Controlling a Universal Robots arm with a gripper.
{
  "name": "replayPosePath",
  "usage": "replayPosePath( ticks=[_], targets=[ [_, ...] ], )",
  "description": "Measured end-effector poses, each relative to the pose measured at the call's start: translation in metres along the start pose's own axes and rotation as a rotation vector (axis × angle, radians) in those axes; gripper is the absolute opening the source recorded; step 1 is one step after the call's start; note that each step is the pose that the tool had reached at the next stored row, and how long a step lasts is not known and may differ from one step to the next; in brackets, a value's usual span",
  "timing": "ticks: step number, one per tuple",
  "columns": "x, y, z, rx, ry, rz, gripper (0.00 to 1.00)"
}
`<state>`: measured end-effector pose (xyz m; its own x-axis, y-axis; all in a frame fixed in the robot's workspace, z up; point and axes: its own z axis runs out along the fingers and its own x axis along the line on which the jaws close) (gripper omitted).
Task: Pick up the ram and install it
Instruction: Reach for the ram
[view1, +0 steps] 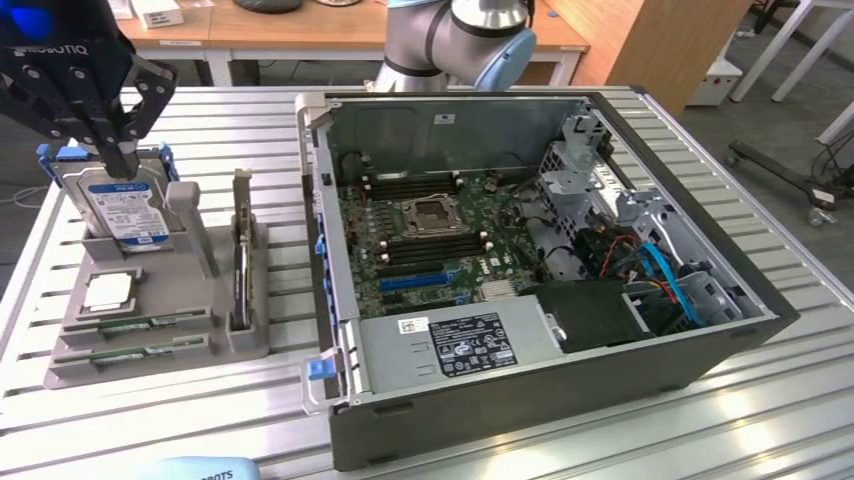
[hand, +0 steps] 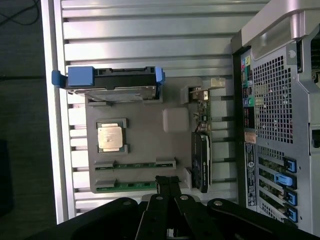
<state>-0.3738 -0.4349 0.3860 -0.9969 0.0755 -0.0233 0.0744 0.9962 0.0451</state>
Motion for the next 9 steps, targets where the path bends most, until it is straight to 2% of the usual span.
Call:
replayPosePath(
  ticks=[9],
  targets=[
    [0.009,-0.0007,-0.0001,0.0,0.0,0.0,0.1]
  ],
)
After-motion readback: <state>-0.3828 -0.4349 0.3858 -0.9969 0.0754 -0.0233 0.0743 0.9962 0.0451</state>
